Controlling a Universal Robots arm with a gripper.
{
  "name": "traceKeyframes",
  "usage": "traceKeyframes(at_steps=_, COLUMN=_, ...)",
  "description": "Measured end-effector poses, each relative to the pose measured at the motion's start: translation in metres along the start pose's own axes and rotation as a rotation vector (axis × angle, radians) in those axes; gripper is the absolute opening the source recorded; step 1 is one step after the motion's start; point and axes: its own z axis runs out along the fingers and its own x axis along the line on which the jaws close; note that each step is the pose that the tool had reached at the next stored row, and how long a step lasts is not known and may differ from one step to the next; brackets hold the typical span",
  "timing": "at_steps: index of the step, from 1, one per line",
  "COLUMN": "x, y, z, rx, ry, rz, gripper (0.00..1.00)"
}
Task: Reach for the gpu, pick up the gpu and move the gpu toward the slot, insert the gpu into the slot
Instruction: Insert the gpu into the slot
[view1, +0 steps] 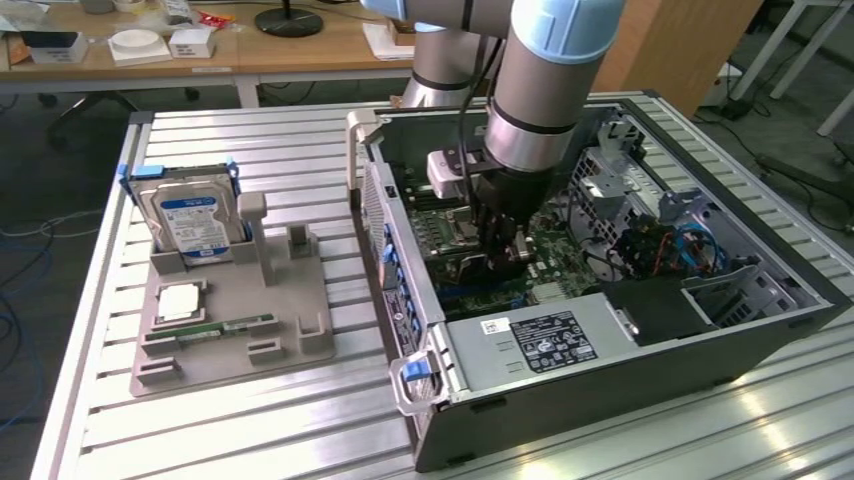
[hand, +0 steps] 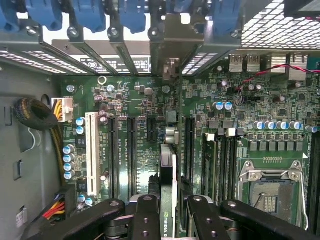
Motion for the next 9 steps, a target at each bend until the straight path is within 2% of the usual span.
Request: traceKeyframes(at_steps=9, x=0.0009, y=0.0, z=0.0002, rx=0.0, ry=0.0002, rz=0.0, gripper=0.26)
